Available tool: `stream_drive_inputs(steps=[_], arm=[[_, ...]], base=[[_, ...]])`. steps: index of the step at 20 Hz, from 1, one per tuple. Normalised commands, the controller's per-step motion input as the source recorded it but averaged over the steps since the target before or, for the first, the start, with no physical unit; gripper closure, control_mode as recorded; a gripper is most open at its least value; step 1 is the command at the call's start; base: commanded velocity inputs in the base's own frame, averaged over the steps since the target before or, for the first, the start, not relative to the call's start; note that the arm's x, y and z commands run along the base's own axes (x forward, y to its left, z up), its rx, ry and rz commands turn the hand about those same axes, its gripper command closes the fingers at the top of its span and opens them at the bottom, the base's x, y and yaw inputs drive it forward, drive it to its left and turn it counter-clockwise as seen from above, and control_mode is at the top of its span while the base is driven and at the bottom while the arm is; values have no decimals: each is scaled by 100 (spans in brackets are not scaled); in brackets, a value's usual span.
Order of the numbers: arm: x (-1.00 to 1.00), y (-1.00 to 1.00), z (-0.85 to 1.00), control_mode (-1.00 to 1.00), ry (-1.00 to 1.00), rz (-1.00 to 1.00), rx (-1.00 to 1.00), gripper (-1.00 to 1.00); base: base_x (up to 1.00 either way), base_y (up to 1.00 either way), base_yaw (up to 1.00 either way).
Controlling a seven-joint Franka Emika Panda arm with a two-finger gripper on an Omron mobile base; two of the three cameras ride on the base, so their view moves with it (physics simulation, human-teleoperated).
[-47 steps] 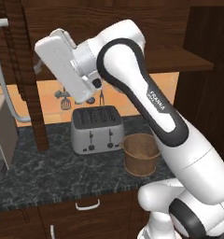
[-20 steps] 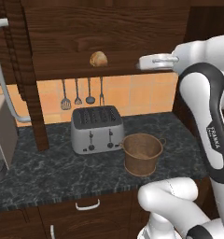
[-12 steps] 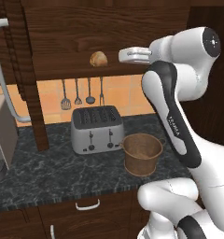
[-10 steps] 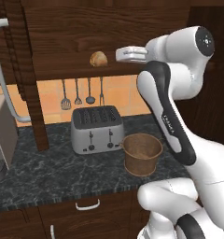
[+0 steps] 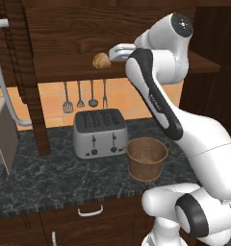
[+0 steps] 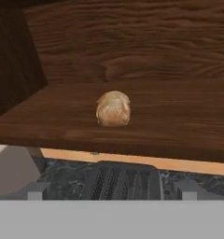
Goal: Open the cabinet, pick up the bread from the cabinet and place it in the basket. Then move the basket to the dining counter.
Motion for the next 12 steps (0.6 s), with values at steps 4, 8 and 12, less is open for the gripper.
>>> stream_drive_inputs(steps=[4, 8, 12], arm=[[42, 23, 0, -100, 11, 0, -8, -100], [29, 21, -16, -100, 0, 0, -6, -100], [51, 15, -18, -100, 0, 0, -5, -100]], base=[[0, 0, 0], [0, 0, 0], [0, 0, 0]])
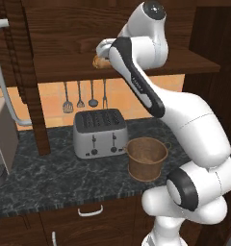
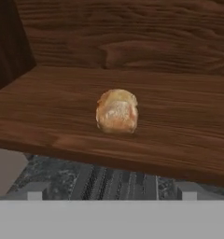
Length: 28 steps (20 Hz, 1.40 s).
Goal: Open the cabinet, pick up the bread from the cabinet and place it in the basket. Then move the basket to the dining counter.
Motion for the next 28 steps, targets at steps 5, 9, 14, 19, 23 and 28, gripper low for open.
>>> stream_drive_inputs(steps=[5, 9, 14, 19, 23, 28], arm=[[52, 0, -20, -100, 0, 0, 0, -100], [33, 6, -28, -100, 0, 0, 0, -100], [49, 13, -17, -100, 0, 0, 0, -100], [40, 17, -8, -100, 0, 0, 0, -100], [51, 23, -1, -100, 0, 0, 0, -100], [35, 2, -1, -100, 0, 0, 0, -100]], base=[[0, 0, 0], [0, 0, 0], [0, 0, 0], [0, 0, 0], [0, 0, 0], [0, 0, 0]])
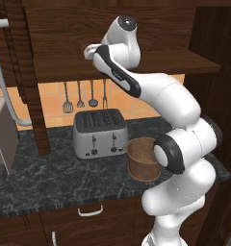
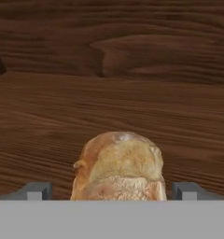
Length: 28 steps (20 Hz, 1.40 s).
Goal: Open the cabinet, pick up the bread from the cabinet and place it in the basket. Then move the basket to the dining counter.
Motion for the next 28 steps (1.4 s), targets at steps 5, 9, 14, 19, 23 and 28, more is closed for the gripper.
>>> stream_drive_inputs(steps=[5, 9, 14, 19, 23, 28], arm=[[22, 3, -10, -100, 0, 0, -1, -100], [6, 3, -24, -100, 0, 0, -3, -100], [0, 0, -19, -100, 0, 0, -2, -100], [6, 0, -20, -100, 0, 0, -1, -100], [13, 0, -4, -100, 0, 0, 0, -100], [-11, 1, 0, -100, 1, 0, 0, 100]], base=[[0, 0, 0], [0, 0, 0], [0, 0, 0], [0, 0, 0], [0, 0, 0], [0, 0, 0]])
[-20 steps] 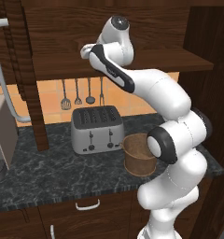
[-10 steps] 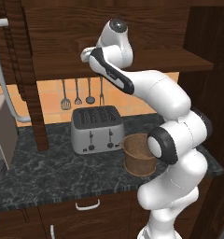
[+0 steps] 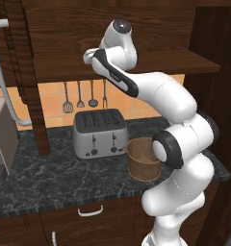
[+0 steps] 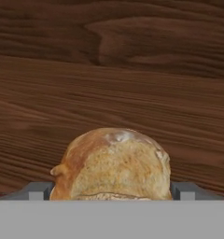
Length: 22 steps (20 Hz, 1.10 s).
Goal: Open the cabinet, pick up the bread from the cabinet and place it in the basket. Then move the basket to the dining counter.
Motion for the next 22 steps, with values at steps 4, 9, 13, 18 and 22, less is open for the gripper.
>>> stream_drive_inputs(steps=[4, 9, 13, 18, 22], arm=[[-88, 0, 0, -100, 0, 0, 0, 100], [-100, -14, 0, -100, -2, 0, 0, 100], [-100, -47, 11, -100, -3, 0, 2, 100], [-100, -47, 12, -100, 0, -2, 7, 100], [-100, -42, 1, -100, 0, -6, 6, 100]], base=[[0, 0, 0], [0, 0, 0], [0, 0, 0], [0, 0, 0], [0, 0, 0]])
